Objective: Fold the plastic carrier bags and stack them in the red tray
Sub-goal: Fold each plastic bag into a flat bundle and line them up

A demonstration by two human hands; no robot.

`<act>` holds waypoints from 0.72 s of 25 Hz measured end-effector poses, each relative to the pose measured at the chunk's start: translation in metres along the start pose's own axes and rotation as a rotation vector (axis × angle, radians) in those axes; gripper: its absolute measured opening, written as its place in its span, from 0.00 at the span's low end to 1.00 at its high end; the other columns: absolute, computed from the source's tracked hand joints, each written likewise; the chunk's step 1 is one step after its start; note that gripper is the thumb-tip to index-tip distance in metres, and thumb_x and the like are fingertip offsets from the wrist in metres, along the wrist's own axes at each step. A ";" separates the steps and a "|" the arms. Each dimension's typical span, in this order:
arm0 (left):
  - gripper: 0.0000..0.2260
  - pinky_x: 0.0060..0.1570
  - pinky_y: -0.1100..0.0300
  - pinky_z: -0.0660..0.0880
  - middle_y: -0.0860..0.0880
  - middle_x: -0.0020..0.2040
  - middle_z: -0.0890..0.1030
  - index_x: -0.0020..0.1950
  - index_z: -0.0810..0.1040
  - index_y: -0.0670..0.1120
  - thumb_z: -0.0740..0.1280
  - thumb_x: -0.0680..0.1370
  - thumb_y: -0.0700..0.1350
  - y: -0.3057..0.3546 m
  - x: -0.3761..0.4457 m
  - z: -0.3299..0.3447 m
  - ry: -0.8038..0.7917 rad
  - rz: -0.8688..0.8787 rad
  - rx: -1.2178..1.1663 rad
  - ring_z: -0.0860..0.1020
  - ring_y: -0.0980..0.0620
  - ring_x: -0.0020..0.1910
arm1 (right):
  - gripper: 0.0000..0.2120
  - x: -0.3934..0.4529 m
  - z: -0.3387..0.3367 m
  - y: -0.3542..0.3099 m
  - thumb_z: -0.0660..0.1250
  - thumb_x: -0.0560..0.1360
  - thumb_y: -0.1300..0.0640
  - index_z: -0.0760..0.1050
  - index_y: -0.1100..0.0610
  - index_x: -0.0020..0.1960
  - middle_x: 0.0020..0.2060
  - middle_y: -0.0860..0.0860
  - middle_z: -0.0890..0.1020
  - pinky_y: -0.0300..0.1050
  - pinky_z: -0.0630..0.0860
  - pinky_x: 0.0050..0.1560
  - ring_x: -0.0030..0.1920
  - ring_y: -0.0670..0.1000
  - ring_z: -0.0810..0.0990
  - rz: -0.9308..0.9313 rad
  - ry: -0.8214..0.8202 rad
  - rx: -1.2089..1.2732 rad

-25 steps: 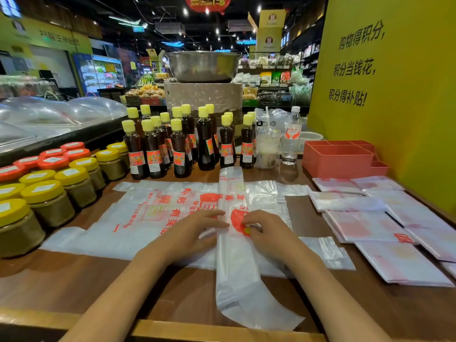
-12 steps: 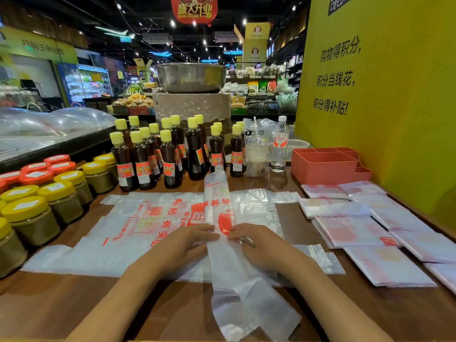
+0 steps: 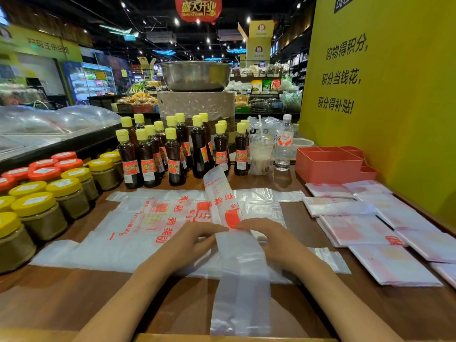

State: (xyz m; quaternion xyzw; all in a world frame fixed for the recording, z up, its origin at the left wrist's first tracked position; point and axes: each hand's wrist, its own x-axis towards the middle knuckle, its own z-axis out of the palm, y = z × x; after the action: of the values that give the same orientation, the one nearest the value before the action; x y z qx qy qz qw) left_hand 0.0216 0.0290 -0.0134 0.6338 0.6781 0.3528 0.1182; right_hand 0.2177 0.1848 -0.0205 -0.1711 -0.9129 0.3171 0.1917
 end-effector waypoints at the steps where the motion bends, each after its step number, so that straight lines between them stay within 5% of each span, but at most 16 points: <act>1: 0.11 0.59 0.73 0.72 0.71 0.57 0.79 0.61 0.80 0.65 0.65 0.82 0.50 0.001 0.000 0.001 -0.010 0.008 -0.002 0.75 0.71 0.59 | 0.19 0.001 0.001 0.001 0.76 0.74 0.49 0.79 0.39 0.63 0.62 0.36 0.76 0.28 0.69 0.58 0.63 0.35 0.71 -0.047 0.036 -0.050; 4: 0.11 0.59 0.72 0.71 0.72 0.57 0.76 0.58 0.77 0.70 0.65 0.81 0.53 0.004 0.001 0.001 -0.079 0.021 0.115 0.71 0.72 0.60 | 0.13 0.002 0.001 -0.002 0.74 0.74 0.54 0.85 0.48 0.58 0.57 0.41 0.79 0.43 0.73 0.62 0.61 0.44 0.73 -0.131 0.059 -0.195; 7: 0.11 0.54 0.68 0.68 0.64 0.55 0.72 0.62 0.78 0.69 0.63 0.81 0.58 -0.003 0.003 0.004 -0.132 0.054 0.334 0.65 0.63 0.59 | 0.09 -0.002 0.002 -0.011 0.74 0.75 0.56 0.86 0.47 0.54 0.50 0.34 0.76 0.48 0.75 0.59 0.58 0.44 0.74 -0.086 0.007 -0.175; 9: 0.11 0.54 0.67 0.68 0.63 0.54 0.72 0.61 0.78 0.70 0.61 0.80 0.61 -0.004 0.004 0.004 -0.161 0.029 0.283 0.66 0.62 0.58 | 0.05 -0.005 -0.001 -0.019 0.73 0.75 0.54 0.86 0.45 0.48 0.46 0.36 0.78 0.44 0.75 0.55 0.52 0.42 0.75 -0.027 -0.003 -0.112; 12: 0.12 0.55 0.62 0.73 0.61 0.55 0.76 0.53 0.82 0.65 0.60 0.79 0.63 0.001 0.000 0.000 -0.151 -0.004 0.129 0.73 0.60 0.55 | 0.15 -0.011 -0.008 -0.029 0.69 0.76 0.55 0.80 0.41 0.33 0.36 0.34 0.81 0.29 0.71 0.44 0.41 0.35 0.77 0.090 0.000 0.118; 16: 0.12 0.39 0.67 0.72 0.58 0.37 0.82 0.38 0.83 0.53 0.67 0.80 0.43 0.014 -0.001 -0.003 0.069 -0.038 -0.019 0.77 0.59 0.37 | 0.08 -0.012 -0.003 -0.024 0.69 0.78 0.61 0.80 0.49 0.45 0.36 0.35 0.83 0.29 0.75 0.43 0.44 0.41 0.83 0.152 0.112 0.368; 18: 0.09 0.39 0.67 0.73 0.56 0.36 0.83 0.40 0.83 0.52 0.69 0.80 0.47 0.016 0.000 -0.001 0.134 -0.040 -0.077 0.79 0.58 0.37 | 0.05 -0.006 0.002 -0.026 0.73 0.76 0.54 0.82 0.49 0.52 0.41 0.42 0.86 0.39 0.81 0.47 0.44 0.46 0.85 0.150 0.155 0.395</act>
State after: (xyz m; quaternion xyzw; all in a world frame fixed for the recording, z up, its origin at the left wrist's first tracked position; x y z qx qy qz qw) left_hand 0.0334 0.0278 -0.0023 0.5902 0.6828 0.4180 0.1040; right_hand 0.2172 0.1623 -0.0067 -0.2213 -0.8004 0.4890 0.2669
